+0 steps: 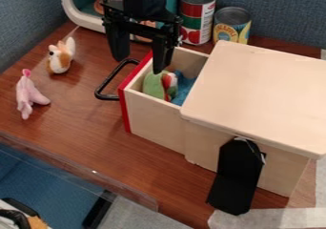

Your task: Gets the pink thing and put it on to the top of the drawer.

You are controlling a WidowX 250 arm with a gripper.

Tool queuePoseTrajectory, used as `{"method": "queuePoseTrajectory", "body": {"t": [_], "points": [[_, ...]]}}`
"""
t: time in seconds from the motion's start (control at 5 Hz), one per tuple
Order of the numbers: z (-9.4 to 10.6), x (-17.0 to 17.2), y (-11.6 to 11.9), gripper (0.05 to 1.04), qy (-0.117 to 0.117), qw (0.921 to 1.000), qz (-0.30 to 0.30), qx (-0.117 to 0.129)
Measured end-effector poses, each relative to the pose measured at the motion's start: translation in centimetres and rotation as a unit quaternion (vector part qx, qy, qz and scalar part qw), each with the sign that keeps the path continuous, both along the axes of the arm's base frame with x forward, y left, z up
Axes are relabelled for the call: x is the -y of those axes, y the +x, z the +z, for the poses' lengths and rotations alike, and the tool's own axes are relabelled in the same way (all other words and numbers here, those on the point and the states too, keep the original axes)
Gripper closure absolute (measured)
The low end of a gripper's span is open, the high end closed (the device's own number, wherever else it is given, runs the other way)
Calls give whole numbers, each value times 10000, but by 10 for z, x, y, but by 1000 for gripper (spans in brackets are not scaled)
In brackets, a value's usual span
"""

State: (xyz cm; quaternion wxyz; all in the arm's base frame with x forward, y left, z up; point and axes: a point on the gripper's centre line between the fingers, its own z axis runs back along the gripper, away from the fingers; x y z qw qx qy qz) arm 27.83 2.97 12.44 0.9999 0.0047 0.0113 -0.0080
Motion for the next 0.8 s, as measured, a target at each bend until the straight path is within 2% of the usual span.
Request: {"method": "queuePoseTrajectory", "body": {"t": [0.2,0.6,0.8], "points": [[-8,0,0,83,-23,9999,-20,-144],[-11,-89,1,83,-184,9973,694,-159],[-18,-133,-7,83,215,9971,732,-75]]}}
